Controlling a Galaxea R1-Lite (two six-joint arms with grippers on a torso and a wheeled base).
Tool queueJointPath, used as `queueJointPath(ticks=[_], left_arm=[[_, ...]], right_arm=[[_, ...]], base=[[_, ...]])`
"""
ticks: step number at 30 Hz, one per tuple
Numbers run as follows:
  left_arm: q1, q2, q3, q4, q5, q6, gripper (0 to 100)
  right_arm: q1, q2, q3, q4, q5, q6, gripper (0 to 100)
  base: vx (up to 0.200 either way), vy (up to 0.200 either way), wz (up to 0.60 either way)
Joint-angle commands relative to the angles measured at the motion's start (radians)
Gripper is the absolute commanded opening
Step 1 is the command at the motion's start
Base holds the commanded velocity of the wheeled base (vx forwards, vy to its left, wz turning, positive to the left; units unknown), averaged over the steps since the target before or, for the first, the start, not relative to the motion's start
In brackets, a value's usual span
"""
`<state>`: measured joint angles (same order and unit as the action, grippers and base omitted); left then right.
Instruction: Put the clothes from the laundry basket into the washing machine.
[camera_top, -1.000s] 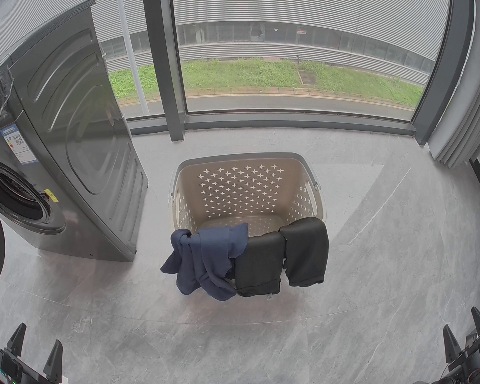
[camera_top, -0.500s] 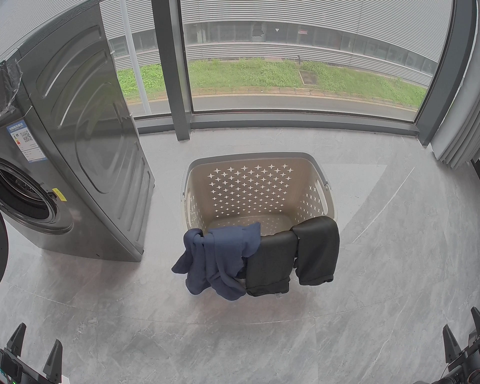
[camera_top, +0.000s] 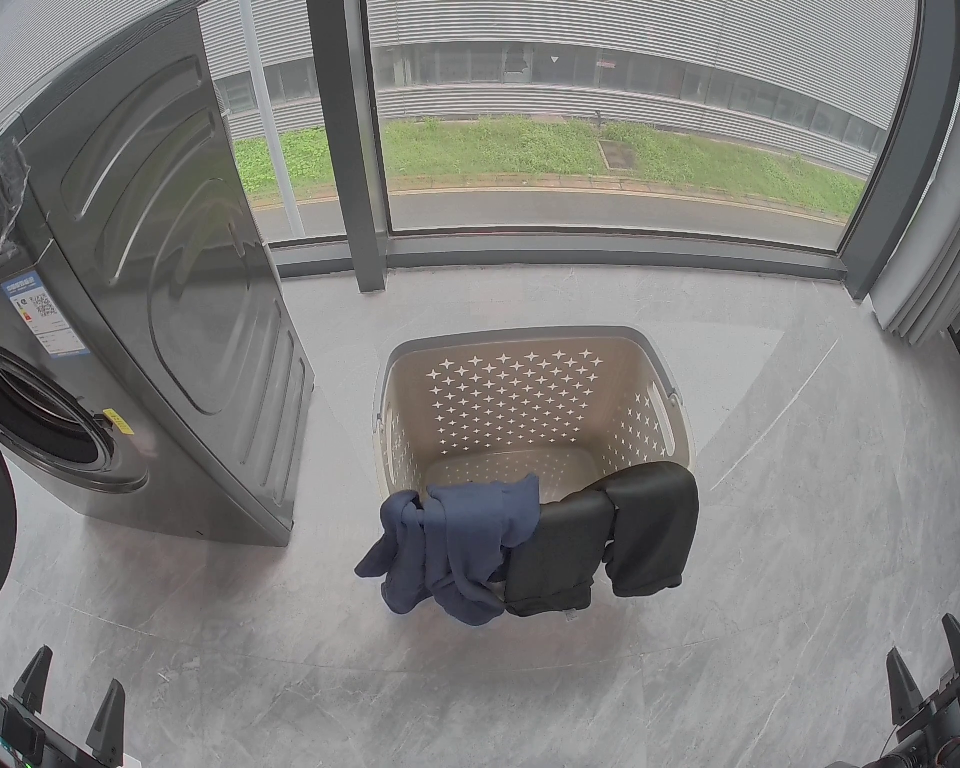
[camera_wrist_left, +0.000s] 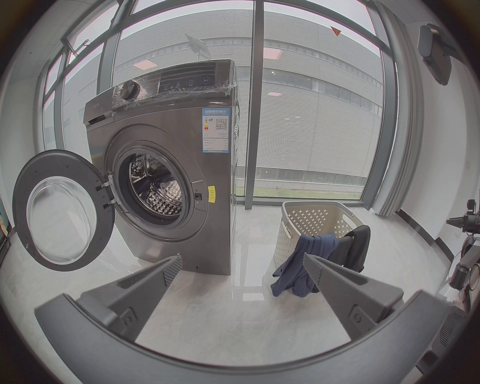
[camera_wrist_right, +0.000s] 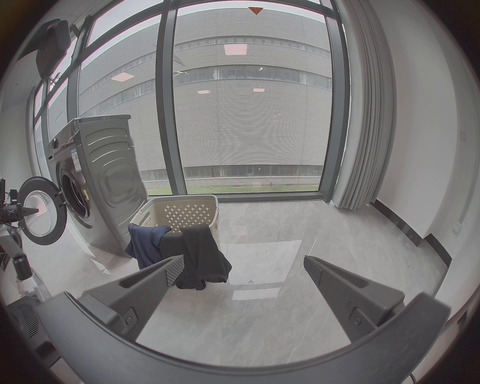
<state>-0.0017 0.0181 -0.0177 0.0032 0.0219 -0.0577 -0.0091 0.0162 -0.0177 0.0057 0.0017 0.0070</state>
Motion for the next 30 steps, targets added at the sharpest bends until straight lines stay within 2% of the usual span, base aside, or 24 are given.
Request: queueJointPath(ticks=[1,5,6,8,10,13,14,15,20,23,27,30], left_arm=[[0.000,-0.010,0.015,0.000,0.001,-0.001,100],[0.000,-0.010,0.015,0.000,0.001,-0.001,100],[0.000,-0.010,0.015,0.000,0.000,-0.001,100],[0.000,-0.010,0.015,0.000,0.000,-0.001,100],[0.000,-0.010,0.015,0.000,0.000,-0.001,100],[0.000,-0.010,0.015,0.000,0.000,-0.001,100],[0.000,-0.010,0.015,0.000,0.000,-0.001,100],[0.000,-0.010,0.015,0.000,0.000,-0.002,100],[0.000,-0.010,0.015,0.000,0.001,-0.002,100],[0.000,-0.010,0.015,0.000,0.000,-0.002,100],[0.000,-0.010,0.015,0.000,0.000,-0.002,100],[0.000,-0.010,0.015,0.000,0.001,-0.002,100]], right_arm=[[0.001,-0.016,0.018,-0.001,0.000,0.002,100],[0.001,-0.016,-0.028,-0.016,0.009,0.007,100],[0.006,0.005,-0.142,-0.009,0.009,0.042,100],[0.029,0.120,-0.209,0.005,0.006,0.083,100],[0.047,0.222,-0.205,0.019,0.008,0.099,100],[0.074,0.406,-0.133,0.005,0.018,0.100,100],[0.074,0.406,-0.133,0.005,0.018,0.100,100],[0.095,0.536,-0.100,-0.043,0.031,0.100,100],[0.123,0.808,-0.067,-0.225,0.044,0.108,100],[0.164,0.987,-0.062,-0.369,0.081,0.142,100],[0.176,1.110,-0.067,-0.435,0.084,0.165,100],[0.221,1.209,-0.071,-0.515,0.081,0.166,100]], base=[[0.000,0.000,0.00],[0.000,0.000,0.00],[0.000,0.000,0.00],[0.000,0.000,0.00],[0.000,0.000,0.00],[0.000,0.000,0.00],[0.000,0.000,0.00],[0.000,0.000,0.00],[0.000,0.000,0.00],[0.000,0.000,0.00],[0.000,0.000,0.00],[0.000,0.000,0.00]])
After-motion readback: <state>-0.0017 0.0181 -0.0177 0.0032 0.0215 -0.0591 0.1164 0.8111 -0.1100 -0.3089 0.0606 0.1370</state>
